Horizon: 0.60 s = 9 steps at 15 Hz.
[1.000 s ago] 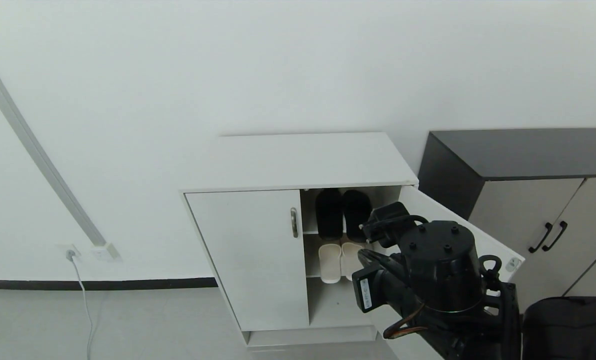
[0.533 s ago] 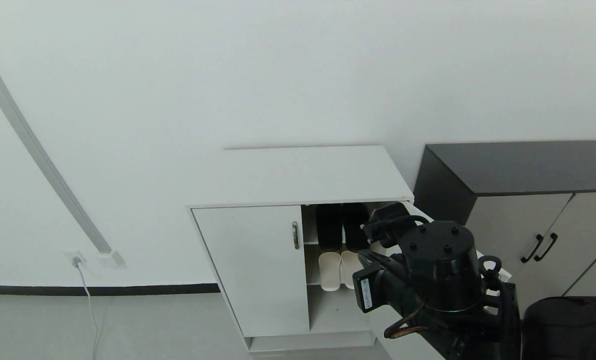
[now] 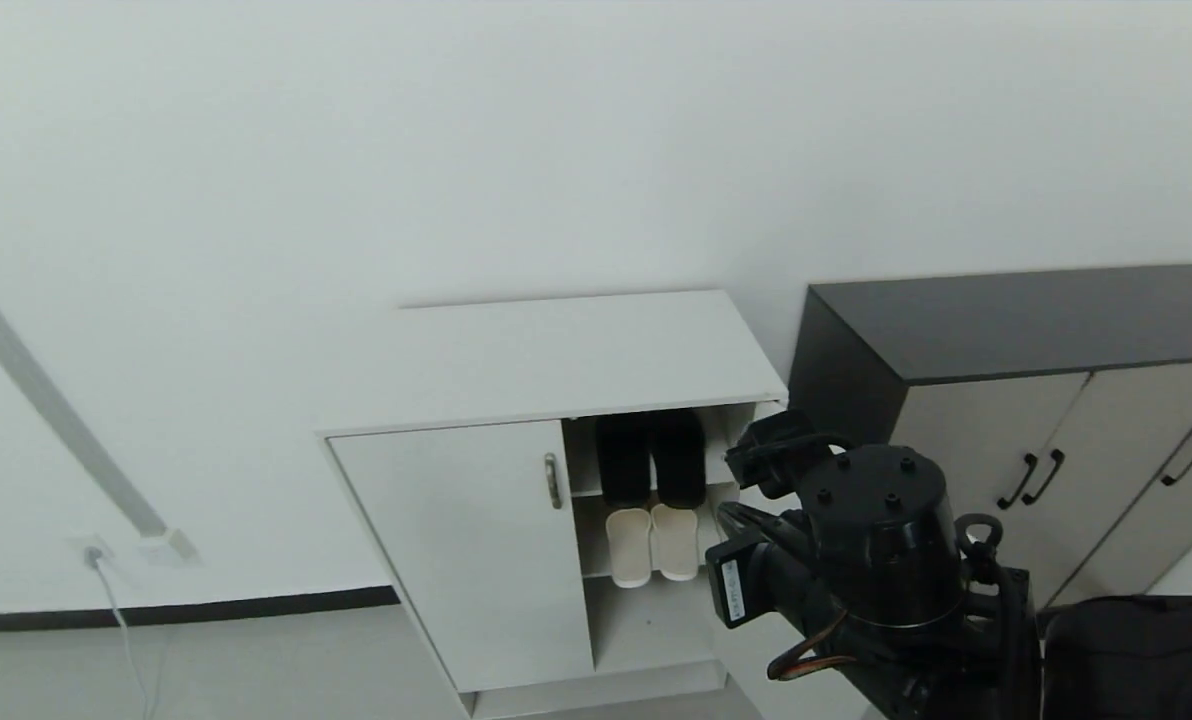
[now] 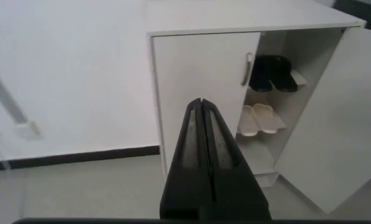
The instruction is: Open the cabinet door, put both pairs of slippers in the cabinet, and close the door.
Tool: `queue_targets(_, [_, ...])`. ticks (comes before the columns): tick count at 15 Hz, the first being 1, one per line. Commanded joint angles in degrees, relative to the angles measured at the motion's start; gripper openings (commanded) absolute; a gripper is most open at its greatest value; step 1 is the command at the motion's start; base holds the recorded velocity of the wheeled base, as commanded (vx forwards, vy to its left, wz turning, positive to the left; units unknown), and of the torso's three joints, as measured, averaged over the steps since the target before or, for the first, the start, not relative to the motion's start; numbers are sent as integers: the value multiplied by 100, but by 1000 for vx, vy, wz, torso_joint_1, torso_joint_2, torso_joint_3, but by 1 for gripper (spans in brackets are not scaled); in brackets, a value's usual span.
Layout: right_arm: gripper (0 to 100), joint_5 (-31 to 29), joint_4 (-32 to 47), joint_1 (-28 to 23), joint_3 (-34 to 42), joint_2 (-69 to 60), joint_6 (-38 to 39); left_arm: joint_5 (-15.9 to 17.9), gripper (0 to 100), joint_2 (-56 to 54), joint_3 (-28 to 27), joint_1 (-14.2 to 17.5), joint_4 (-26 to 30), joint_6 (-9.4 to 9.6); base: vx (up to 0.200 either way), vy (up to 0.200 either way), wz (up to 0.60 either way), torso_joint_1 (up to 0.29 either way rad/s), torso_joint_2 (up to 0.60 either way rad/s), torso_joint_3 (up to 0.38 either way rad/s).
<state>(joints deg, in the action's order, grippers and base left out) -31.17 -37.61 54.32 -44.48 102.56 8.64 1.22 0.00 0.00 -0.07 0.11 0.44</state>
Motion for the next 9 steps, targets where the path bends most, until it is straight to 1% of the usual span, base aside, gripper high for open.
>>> queue_targets(1, [0,-3,-1,-9,1,10,-3,1,0,0,0,7,-2,0,0,0,-600,22,2,-2])
queue_targets(2, [0,32,-36,-53,1,1,6,1,0,0,0,7,-2,0,0,0,-600,7,2,-7])
queue_targets(4, [0,23,-221,-185,-8,89,-47,1,0,0,0,7,-2,9,0,0,0,0,0,0])
queue_targets(6, [0,15,-563,-238,27,291,-56,1,0,0,0,-1,-11,-9,0,0,0,0,0,0])
queue_targets(8, [0,-21,-643,-247,27,361,-108,1,0,0,0,7,-2,0,0,0,0,0,0,0])
queue_targets(9, [0,-3,-660,-299,36,361,-135,1,0,0,0,7,-11,-9,-200,0,0,2,2,7])
